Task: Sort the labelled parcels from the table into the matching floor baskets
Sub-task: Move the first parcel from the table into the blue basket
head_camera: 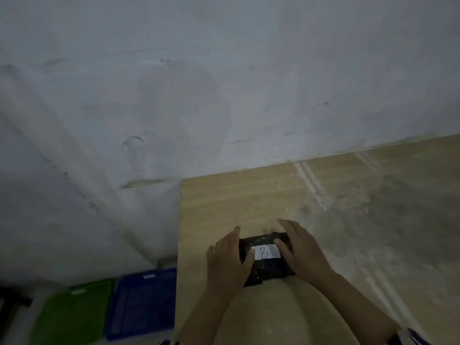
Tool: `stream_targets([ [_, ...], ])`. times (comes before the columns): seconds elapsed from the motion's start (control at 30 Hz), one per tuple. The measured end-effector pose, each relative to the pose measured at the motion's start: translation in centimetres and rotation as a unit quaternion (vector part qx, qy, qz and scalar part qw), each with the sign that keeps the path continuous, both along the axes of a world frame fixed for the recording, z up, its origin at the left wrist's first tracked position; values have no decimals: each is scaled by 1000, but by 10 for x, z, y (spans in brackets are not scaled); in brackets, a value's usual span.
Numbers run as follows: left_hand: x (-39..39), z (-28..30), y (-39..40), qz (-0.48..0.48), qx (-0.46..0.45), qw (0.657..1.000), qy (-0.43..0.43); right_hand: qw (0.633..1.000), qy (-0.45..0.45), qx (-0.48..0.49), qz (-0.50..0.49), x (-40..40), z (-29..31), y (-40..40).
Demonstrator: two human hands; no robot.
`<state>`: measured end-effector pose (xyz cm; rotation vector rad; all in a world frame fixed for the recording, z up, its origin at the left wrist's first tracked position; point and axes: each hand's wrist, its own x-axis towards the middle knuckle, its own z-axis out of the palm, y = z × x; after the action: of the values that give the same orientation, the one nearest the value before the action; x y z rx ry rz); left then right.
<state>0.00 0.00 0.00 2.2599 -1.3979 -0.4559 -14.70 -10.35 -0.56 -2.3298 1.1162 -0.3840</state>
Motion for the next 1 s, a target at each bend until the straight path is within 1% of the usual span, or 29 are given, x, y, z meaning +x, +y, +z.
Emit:
stream_targets([
  [0.1,-2,-17,-5,18,21,999,28,999,-6,38,-8,1,-14,-6],
  [0.17,-5,-27,-6,25,32,997,66,998,3,64,-15,2,-21,-6],
  [0.27,-9,-37,-9,32,34,992,114,997,11,74,-15,1,-31,-7],
  [0.43,-11,-37,-15,52,25,977,207,994,47,97,-8,1,-41,-9],
  [0.57,-8,-33,-20,67,38,963,258,994,42,103,-9,4,-38,-9],
  [0.67,-9,-29,-17,73,19,957,279,995,5,97,-3,3,-32,-6],
  [0.77,-13,-24,-6,81,-21,952,295,990,-57,131,-4,0,-22,5],
  [0.9,-9,-12,11,74,-77,949,297,983,-106,151,-4,0,-6,20],
  [1.0,-1,1,25,71,-98,947,297,975,-136,177,1,4,10,32],
])
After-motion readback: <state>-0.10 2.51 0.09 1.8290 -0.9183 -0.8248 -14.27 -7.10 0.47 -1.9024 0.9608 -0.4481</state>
